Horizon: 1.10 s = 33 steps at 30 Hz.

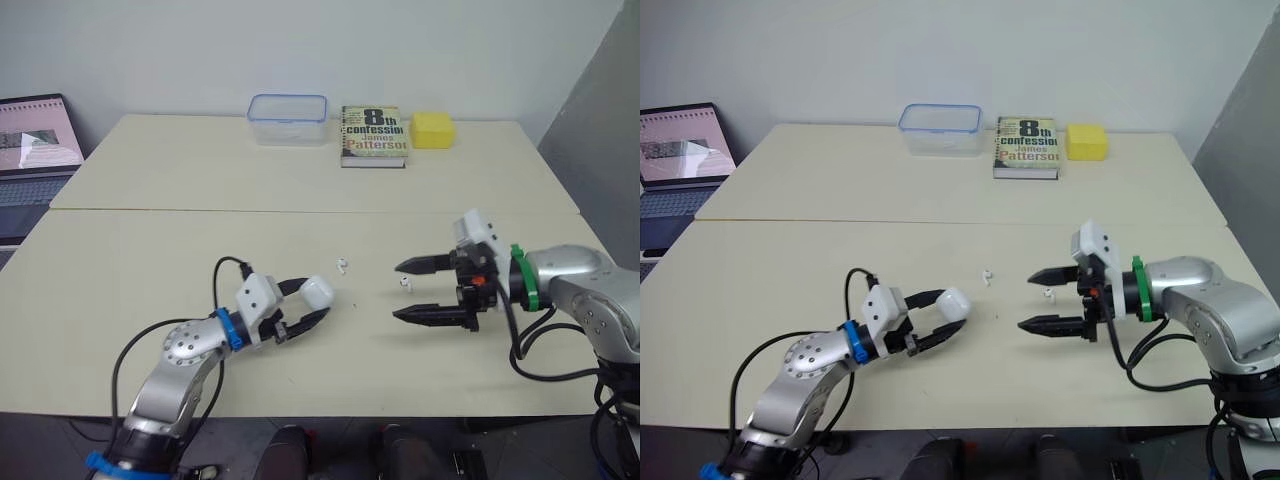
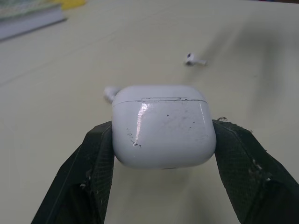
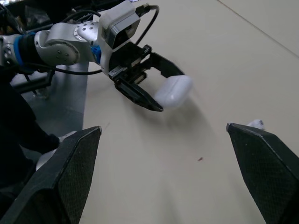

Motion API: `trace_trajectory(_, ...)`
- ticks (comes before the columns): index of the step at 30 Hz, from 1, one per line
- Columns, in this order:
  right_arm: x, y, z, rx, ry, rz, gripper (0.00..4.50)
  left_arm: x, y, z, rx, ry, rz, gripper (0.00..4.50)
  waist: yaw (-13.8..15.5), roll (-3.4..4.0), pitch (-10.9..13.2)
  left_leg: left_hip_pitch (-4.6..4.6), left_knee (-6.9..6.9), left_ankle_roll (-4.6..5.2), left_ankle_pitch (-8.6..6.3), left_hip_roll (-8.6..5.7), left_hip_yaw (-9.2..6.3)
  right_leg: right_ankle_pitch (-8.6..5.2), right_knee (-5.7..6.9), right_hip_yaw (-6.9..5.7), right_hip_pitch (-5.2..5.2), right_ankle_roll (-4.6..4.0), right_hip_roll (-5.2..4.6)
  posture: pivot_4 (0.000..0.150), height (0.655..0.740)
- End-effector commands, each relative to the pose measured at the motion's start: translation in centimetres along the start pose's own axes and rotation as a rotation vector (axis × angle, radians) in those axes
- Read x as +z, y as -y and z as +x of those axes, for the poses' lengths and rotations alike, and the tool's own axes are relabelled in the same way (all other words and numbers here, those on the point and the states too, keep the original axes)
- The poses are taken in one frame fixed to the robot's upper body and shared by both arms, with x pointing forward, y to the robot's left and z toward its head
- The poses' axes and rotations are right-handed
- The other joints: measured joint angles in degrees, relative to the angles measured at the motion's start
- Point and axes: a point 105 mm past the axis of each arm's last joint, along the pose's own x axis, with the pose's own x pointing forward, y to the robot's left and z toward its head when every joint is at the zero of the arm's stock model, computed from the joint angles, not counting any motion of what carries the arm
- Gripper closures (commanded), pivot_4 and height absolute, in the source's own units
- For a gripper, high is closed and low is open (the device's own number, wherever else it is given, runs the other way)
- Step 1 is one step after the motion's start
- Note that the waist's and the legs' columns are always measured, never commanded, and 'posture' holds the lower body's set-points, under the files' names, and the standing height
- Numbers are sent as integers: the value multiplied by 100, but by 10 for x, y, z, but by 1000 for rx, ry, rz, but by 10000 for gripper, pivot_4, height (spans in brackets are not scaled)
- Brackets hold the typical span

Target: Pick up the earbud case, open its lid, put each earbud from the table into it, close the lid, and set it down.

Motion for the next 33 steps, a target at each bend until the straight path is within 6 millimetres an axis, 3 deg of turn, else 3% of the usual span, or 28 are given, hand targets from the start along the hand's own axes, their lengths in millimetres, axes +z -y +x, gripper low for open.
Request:
trace_trajectory(1,-2,-2,7,-32,-22,152,0,12,6,11,-93,86,132,17062,-21,0,0,0,0,0,0,0,0,0,-1,0,0,0,1,1500,7400)
trace_trajectory(6,-1,0,19,-35,14,328,0,24,5,21,-143,172,238,17062,-16,0,0,0,4,1,0,-1,-5,-8,0,-1,1,14,28,1500,7400)
trace_trajectory(14,0,2,46,-38,55,433,0,30,15,26,-200,231,289,17063,-27,0,0,-1,3,3,-1,7,-11,-8,4,-1,-1,16,43,1500,7400)
trace_trajectory(26,-4,-2,52,4,37,484,0,31,19,28,-199,247,293,17062,-33,1,0,0,3,4,-2,13,-14,-8,6,-1,-1,16,53,1500,7400)
trace_trajectory(29,-6,-1,53,4,32,494,5779,32,18,28,-200,250,294,17063,-36,1,0,0,3,4,-2,13,-13,-9,5,-1,-1,17,53,1500,7400)
trace_trajectory(33,-7,0,54,4,26,503,19483,32,18,29,-202,251,296,17063,-38,1,0,0,3,4,-2,14,-14,-9,5,-1,-1,17,55,1500,7400)
